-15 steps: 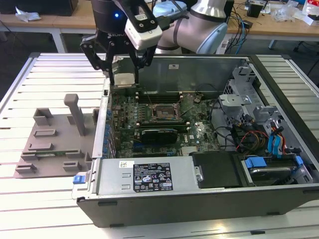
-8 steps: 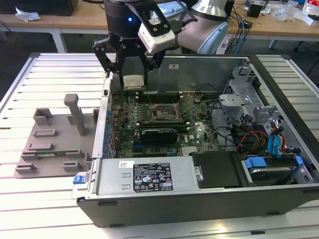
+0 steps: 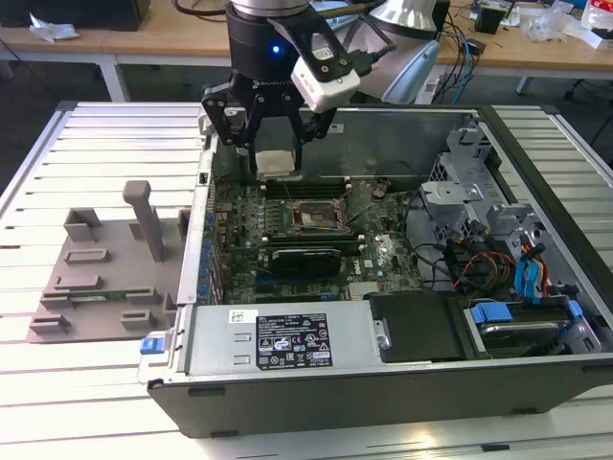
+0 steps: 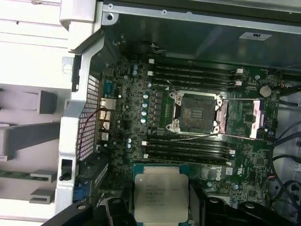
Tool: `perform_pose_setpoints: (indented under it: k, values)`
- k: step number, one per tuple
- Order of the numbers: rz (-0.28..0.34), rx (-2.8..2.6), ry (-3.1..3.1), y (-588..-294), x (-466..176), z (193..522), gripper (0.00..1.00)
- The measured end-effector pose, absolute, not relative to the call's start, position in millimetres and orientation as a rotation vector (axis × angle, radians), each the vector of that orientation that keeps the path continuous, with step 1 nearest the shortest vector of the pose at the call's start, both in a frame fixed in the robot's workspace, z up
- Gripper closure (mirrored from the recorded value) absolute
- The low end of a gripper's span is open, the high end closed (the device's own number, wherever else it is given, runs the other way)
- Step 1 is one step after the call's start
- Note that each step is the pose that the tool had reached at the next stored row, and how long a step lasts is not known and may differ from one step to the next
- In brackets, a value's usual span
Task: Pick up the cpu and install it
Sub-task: 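Pick up the cpu and move it towards the insertion slot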
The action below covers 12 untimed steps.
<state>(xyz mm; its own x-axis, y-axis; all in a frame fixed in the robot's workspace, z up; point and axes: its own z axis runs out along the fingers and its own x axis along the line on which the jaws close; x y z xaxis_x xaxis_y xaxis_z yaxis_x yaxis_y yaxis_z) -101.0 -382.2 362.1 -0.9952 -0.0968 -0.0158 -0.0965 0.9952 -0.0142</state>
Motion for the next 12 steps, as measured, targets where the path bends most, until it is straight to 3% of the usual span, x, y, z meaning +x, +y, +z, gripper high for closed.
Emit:
perform_pose_setpoints:
  k: [12]
  values:
    - [-0.021,-0.151,3.121,-382.1,-77.3,352.5,0.45]
